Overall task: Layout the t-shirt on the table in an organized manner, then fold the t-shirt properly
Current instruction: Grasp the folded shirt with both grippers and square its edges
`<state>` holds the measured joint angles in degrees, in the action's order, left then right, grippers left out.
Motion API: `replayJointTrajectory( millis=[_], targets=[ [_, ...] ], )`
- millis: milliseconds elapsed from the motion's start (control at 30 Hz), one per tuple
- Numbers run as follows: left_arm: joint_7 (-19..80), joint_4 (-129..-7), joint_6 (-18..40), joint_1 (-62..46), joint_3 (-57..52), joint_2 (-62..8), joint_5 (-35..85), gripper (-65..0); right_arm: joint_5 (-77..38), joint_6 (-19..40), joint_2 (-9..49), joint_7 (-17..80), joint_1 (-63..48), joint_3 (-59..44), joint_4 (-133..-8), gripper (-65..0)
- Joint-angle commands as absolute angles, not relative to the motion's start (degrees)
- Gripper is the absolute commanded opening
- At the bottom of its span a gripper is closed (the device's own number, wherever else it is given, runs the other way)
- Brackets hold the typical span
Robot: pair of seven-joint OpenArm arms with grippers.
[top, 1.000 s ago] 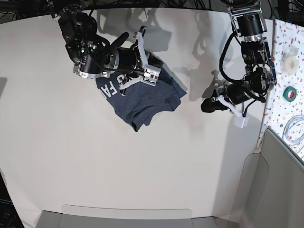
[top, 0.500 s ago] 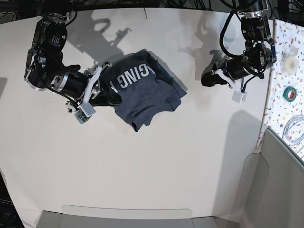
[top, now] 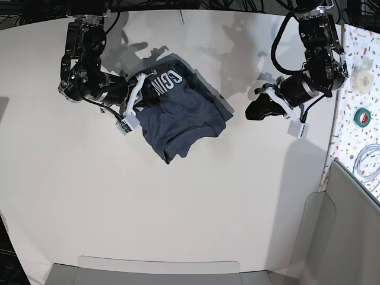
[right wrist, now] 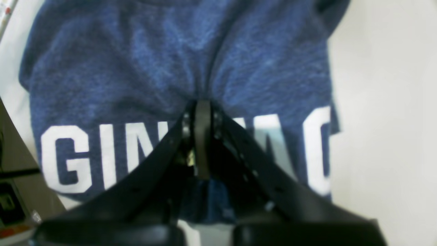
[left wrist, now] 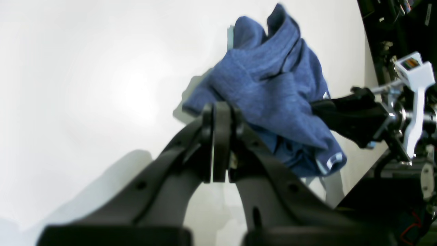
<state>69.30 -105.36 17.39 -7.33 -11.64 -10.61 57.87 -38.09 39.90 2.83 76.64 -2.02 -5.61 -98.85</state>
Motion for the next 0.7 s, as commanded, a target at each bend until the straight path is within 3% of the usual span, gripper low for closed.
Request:
replayJointTrajectory(
  millis=[0, 333, 500, 667],
  targets=[
    [68.88, -106.33, 17.63, -6.73, -11.74, -9.89, 59.21, -65.0, -37.76, 40.00, 3.38, 75.82, -1.27, -5.58, -99.65, -65.0],
    [78.02, -106.68, 17.63, -6.20, -11.12, -1.01, 64.75, -65.0, -37.67, 40.00, 3.03, 75.82, -1.89, -5.93, -104.57, -65.0],
    [78.37, -106.68, 17.63, -6.37, -11.03, 0.75, 70.20, -65.0, -37.67, 40.00, 3.03, 75.82, -1.80, -6.02, -113.98, -65.0],
    [78.29, -106.42, 17.63, -6.20, -10.86, 3.12, 71.96, -65.0, -37.67, 40.00, 3.12, 75.82, -2.51, -6.11, -115.91, -65.0]
  ],
)
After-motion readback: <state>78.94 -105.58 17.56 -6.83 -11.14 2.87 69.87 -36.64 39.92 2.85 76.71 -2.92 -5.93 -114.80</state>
